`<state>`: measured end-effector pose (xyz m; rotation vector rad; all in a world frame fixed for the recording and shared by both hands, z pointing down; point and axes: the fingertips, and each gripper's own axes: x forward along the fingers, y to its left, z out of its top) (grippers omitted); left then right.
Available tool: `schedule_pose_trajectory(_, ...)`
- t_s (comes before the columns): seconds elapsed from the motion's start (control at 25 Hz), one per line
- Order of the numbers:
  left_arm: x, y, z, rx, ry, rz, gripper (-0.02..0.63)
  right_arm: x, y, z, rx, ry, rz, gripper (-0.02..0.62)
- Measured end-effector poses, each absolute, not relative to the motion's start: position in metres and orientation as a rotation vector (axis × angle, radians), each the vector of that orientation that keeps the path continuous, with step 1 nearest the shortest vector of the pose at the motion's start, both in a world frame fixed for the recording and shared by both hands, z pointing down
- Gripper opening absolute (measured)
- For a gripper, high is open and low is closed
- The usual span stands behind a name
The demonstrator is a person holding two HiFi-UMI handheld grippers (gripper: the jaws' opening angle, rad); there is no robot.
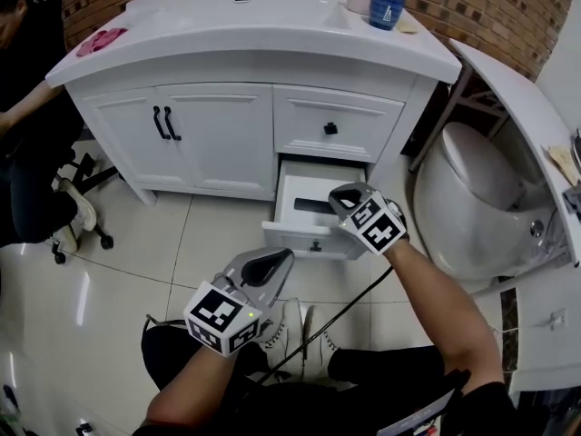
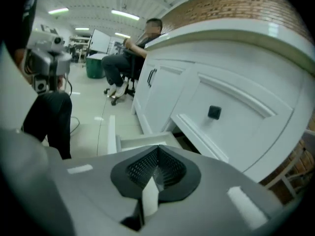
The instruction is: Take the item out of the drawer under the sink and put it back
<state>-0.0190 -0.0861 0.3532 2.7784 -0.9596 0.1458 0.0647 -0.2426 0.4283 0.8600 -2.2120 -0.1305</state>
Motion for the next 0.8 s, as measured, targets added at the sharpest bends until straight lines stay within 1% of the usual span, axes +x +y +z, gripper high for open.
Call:
schedule_pose_trajectory(0.16, -0.026, -0.071, 0.345, 2.783, -0.979, 0.118, 0.006, 0.062, -0.186, 0.367, 1.036, -2.445, -0.044, 0.008)
schedule_pose_trajectory(0.28, -0.030, -0.057, 0.335, 2.792, -0.984, 0.075, 0.006, 0.069, -0.133, 0.341, 1.143, -2.570, 0.030, 0.008)
schedule_pose_trajectory(0.6, -0.024, -0.019, 0.333, 2.825, -0.940, 0.058, 0.006, 0.088, -0.022, 0.345, 1.332, -2.670, 0.268, 0.008)
schedule_pose_trajectory(0.8, -0.036, 0.020, 0.331, 2.840, -0.950, 0.070, 0.006, 0.090, 0.035, 0.327, 1.386, -2.688, 0.217, 0.008)
